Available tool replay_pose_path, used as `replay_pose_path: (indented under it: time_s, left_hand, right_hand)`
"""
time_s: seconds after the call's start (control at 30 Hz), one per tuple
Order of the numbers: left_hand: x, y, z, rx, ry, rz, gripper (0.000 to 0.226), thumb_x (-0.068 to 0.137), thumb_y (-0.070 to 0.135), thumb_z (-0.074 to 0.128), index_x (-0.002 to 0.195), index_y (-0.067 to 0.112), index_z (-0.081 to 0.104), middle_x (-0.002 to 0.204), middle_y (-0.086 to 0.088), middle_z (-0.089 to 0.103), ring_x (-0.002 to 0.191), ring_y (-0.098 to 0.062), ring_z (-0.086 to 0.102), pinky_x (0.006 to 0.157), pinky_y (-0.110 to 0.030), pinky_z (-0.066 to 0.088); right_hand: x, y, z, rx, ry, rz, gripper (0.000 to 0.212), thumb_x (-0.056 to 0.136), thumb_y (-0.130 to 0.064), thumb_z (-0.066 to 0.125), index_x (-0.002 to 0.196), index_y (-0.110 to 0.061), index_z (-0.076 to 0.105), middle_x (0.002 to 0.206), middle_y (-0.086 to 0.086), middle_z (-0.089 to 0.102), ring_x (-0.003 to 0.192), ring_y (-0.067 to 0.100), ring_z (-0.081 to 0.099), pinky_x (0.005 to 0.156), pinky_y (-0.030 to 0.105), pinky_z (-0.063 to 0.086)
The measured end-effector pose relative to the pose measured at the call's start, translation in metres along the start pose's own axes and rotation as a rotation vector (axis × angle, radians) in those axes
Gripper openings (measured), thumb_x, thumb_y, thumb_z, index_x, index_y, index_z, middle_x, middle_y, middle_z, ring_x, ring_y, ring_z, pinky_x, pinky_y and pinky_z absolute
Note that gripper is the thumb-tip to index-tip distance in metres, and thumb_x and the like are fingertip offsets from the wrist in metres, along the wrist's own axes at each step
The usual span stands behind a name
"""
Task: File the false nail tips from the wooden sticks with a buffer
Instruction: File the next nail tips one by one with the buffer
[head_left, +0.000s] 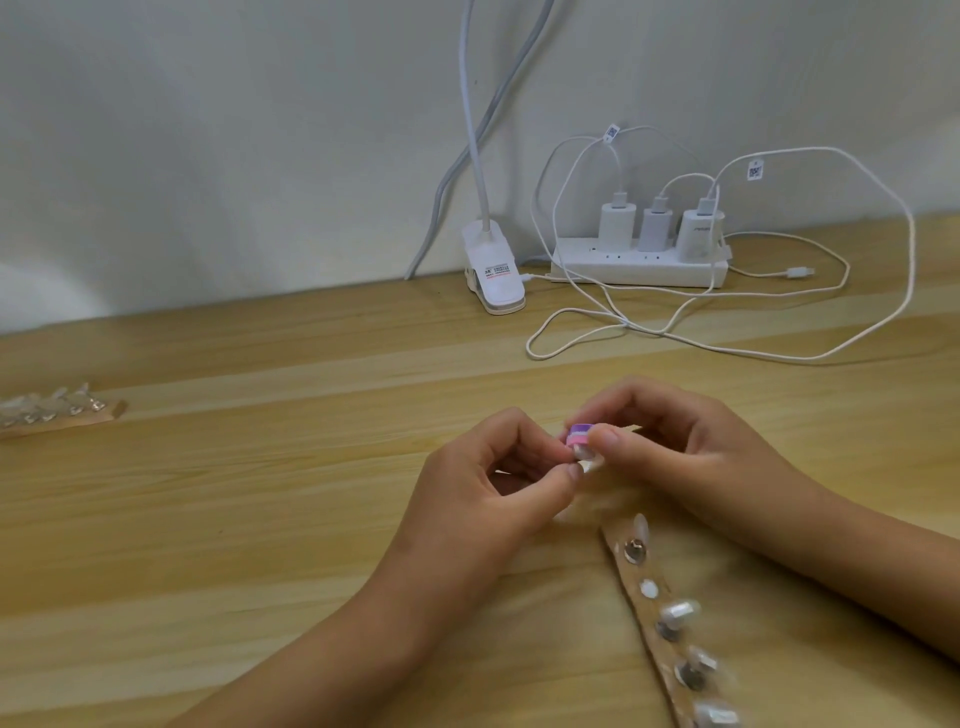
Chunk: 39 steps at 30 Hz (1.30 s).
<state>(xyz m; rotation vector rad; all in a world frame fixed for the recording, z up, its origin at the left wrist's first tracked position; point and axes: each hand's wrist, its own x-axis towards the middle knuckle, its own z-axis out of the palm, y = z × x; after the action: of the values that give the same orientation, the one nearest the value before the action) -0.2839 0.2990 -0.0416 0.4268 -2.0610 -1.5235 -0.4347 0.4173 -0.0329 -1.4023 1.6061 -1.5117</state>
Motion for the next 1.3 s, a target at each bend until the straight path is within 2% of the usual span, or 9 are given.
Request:
replay_pose_path:
  time_s: [0.13, 0.27, 0.37, 0.5, 0.77, 0.93, 1.07, 1.2, 1.3]
  left_hand:
    - [0.0003, 0.0009, 0.0001, 0.008, 0.015, -0.008, 0.008, 0.077, 0.020, 0.071, 0.072, 0.024, 0.067, 0.077, -0.003, 0.072, 0.069, -0.007, 0.064, 0.063, -0.015, 0.048]
    - [0.0003, 0.0000, -0.0013, 0.016, 0.013, -0.011, 0.012, 0.080, 0.016, 0.073, 0.074, 0.025, 0.068, 0.078, -0.001, 0.072, 0.070, -0.005, 0.065, 0.062, -0.014, 0.047]
    - [0.0001, 0.0006, -0.0009, 0.004, 0.018, -0.007, 0.009, 0.078, 0.019, 0.072, 0.074, 0.025, 0.067, 0.078, -0.003, 0.072, 0.070, -0.007, 0.064, 0.063, -0.015, 0.048]
    - [0.0001, -0.0004, -0.0013, 0.027, 0.025, -0.006, 0.009, 0.078, 0.020, 0.073, 0.073, 0.026, 0.067, 0.077, 0.000, 0.071, 0.070, -0.006, 0.064, 0.062, -0.014, 0.048]
    - [-0.0009, 0.0005, -0.0017, 0.012, 0.022, 0.000, 0.013, 0.078, 0.020, 0.072, 0.071, 0.029, 0.066, 0.075, 0.001, 0.070, 0.065, -0.004, 0.062, 0.058, -0.015, 0.046]
    - [-0.0008, 0.0013, -0.0009, 0.003, 0.018, 0.007, 0.022, 0.082, 0.012, 0.074, 0.070, 0.028, 0.065, 0.073, 0.002, 0.069, 0.060, -0.002, 0.058, 0.055, -0.013, 0.043]
    - [-0.0003, 0.0018, -0.0005, -0.018, 0.041, -0.005, 0.011, 0.078, 0.019, 0.071, 0.072, 0.026, 0.065, 0.079, -0.006, 0.070, 0.066, -0.007, 0.061, 0.059, -0.017, 0.047]
    - [0.0003, 0.0000, -0.0013, 0.001, 0.051, -0.001, 0.020, 0.082, 0.012, 0.075, 0.071, 0.025, 0.065, 0.077, -0.002, 0.071, 0.069, -0.007, 0.063, 0.062, -0.017, 0.049]
    - [0.0003, 0.0010, -0.0007, -0.007, 0.048, 0.009, 0.012, 0.079, 0.018, 0.073, 0.073, 0.024, 0.065, 0.079, -0.003, 0.071, 0.071, -0.009, 0.064, 0.063, -0.020, 0.051]
  right_hand:
    - [-0.0031, -0.0030, 0.0003, 0.000, 0.011, -0.077, 0.019, 0.085, -0.038, 0.068, 0.099, -0.025, 0.070, 0.104, 0.005, 0.073, 0.100, 0.021, 0.068, 0.086, 0.029, 0.055]
    - [0.0004, 0.0005, -0.0005, 0.012, 0.004, -0.001, 0.016, 0.085, -0.039, 0.072, 0.096, -0.026, 0.072, 0.101, 0.000, 0.074, 0.098, 0.012, 0.068, 0.079, 0.021, 0.052]
    - [-0.0019, -0.0008, 0.0006, -0.032, 0.009, -0.069, 0.019, 0.085, -0.037, 0.072, 0.100, -0.026, 0.069, 0.105, 0.003, 0.072, 0.100, 0.018, 0.068, 0.083, 0.025, 0.054]
    - [0.0003, -0.0001, 0.0002, 0.006, 0.019, 0.010, 0.015, 0.083, -0.040, 0.074, 0.093, -0.029, 0.071, 0.096, -0.002, 0.073, 0.091, 0.008, 0.069, 0.074, 0.018, 0.053]
    - [0.0009, 0.0019, 0.0007, -0.020, 0.003, 0.025, 0.019, 0.087, -0.047, 0.069, 0.095, -0.030, 0.070, 0.098, 0.000, 0.074, 0.097, 0.015, 0.069, 0.083, 0.020, 0.053]
    - [-0.0021, 0.0009, 0.0016, -0.046, 0.009, -0.023, 0.018, 0.084, -0.044, 0.066, 0.097, -0.031, 0.069, 0.099, 0.000, 0.073, 0.098, 0.017, 0.068, 0.092, 0.039, 0.052]
    - [-0.0061, -0.0029, 0.0030, -0.108, 0.052, -0.178, 0.019, 0.088, -0.035, 0.062, 0.102, -0.023, 0.069, 0.102, 0.000, 0.072, 0.100, 0.020, 0.067, 0.089, 0.030, 0.052]
    - [-0.0020, 0.0023, 0.0008, -0.076, 0.031, -0.028, 0.020, 0.089, -0.049, 0.066, 0.099, -0.032, 0.069, 0.103, -0.003, 0.072, 0.099, 0.015, 0.067, 0.091, 0.036, 0.053]
    - [-0.0044, -0.0004, 0.0010, -0.132, 0.036, -0.141, 0.021, 0.087, -0.039, 0.063, 0.104, -0.028, 0.067, 0.107, -0.003, 0.071, 0.104, 0.017, 0.066, 0.090, 0.028, 0.052]
